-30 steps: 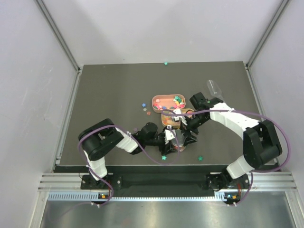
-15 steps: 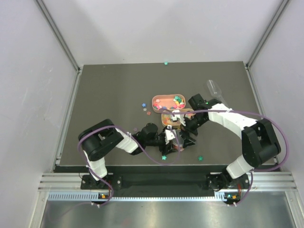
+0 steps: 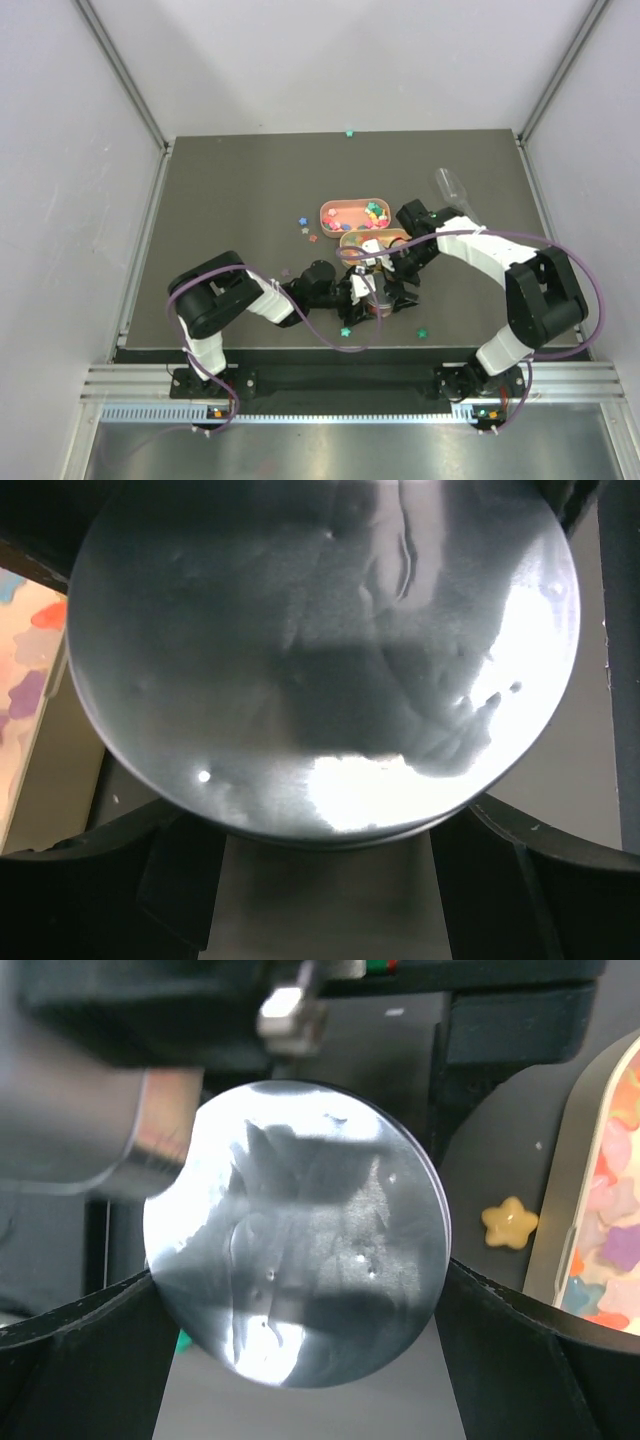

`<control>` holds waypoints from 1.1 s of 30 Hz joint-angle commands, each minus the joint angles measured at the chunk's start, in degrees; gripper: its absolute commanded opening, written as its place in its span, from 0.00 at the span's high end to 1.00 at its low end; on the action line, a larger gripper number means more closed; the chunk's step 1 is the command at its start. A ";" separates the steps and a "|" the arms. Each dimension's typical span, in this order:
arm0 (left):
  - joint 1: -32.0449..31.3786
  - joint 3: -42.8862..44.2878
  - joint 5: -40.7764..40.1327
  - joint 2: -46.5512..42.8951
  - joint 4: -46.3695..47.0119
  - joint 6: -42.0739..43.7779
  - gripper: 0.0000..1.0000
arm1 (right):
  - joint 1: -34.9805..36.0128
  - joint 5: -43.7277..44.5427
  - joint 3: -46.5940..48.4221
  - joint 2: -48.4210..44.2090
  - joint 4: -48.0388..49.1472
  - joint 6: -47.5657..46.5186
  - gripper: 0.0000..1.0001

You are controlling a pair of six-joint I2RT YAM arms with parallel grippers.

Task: Pack the candies
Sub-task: Screw the bottle lid onto the packing bottle.

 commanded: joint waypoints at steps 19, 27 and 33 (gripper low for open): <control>1.86 0.45 -11.81 5.62 -13.71 -0.46 0.73 | -5.50 7.76 10.97 6.61 -18.77 -24.39 0.00; 1.86 0.62 -11.90 6.23 -13.89 0.15 0.73 | -7.88 8.55 16.60 10.30 -16.41 -24.93 0.00; 1.86 1.06 -11.72 6.93 -14.33 0.76 0.73 | -10.95 4.25 21.70 10.93 -20.52 -32.11 0.00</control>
